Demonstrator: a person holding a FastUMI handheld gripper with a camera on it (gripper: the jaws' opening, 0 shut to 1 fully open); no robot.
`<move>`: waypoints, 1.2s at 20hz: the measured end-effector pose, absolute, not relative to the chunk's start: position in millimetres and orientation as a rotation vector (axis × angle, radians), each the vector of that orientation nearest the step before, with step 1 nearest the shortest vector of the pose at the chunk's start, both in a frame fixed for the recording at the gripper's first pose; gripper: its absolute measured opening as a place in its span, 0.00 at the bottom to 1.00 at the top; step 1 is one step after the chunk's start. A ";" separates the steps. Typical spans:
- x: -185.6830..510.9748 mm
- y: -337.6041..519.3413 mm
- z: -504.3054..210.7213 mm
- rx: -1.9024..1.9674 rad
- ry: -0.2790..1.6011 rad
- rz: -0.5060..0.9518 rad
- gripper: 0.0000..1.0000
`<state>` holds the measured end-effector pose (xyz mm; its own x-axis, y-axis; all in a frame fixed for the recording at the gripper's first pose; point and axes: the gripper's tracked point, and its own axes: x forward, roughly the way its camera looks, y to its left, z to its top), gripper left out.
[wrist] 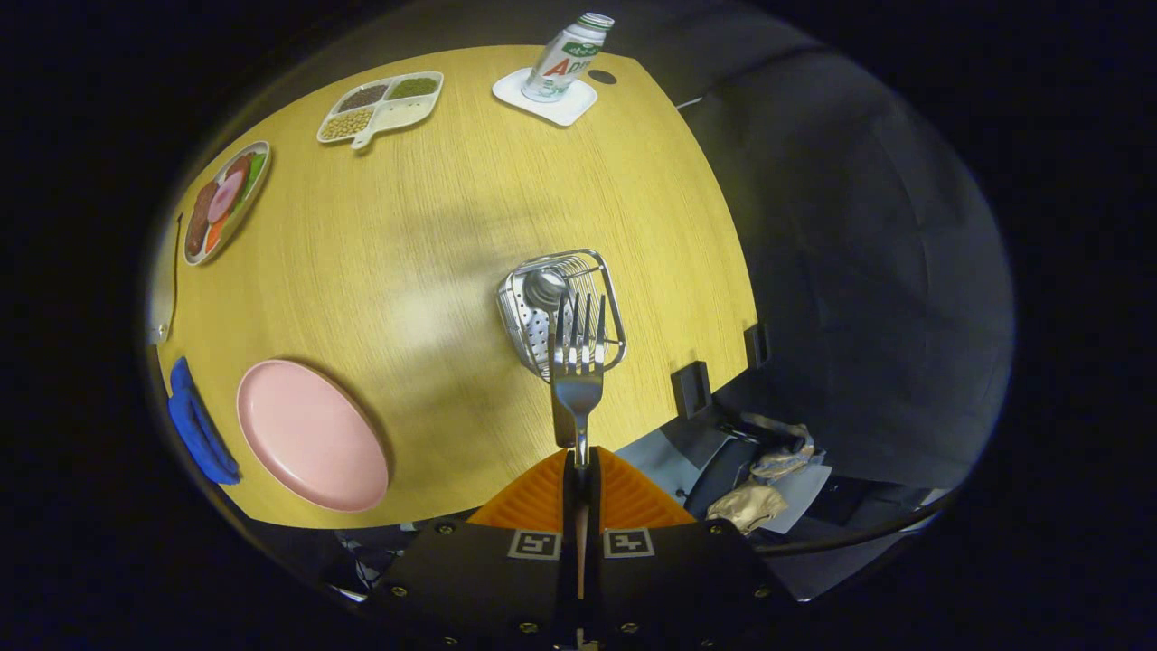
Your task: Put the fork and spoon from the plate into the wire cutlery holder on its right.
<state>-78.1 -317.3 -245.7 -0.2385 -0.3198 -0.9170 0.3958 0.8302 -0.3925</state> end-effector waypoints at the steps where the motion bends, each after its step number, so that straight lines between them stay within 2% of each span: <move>1: -78.4 -321.2 -248.3 0.065 1.700 -0.662 0.03; 12: -75.6 -348.3 -270.4 0.051 1.866 -0.522 0.03; 16: -72.4 -355.7 -267.7 0.002 1.839 -0.528 0.11; 17: -68.8 -359.9 -262.5 -0.014 1.824 -0.540 0.39; 19: -68.4 -359.9 -258.5 -0.007 1.782 -0.540 0.69; 21: -55.9 -355.2 -256.6 0.042 1.727 -0.537 0.80; 24: -58.2 -355.6 -251.3 0.034 1.724 -0.543 0.80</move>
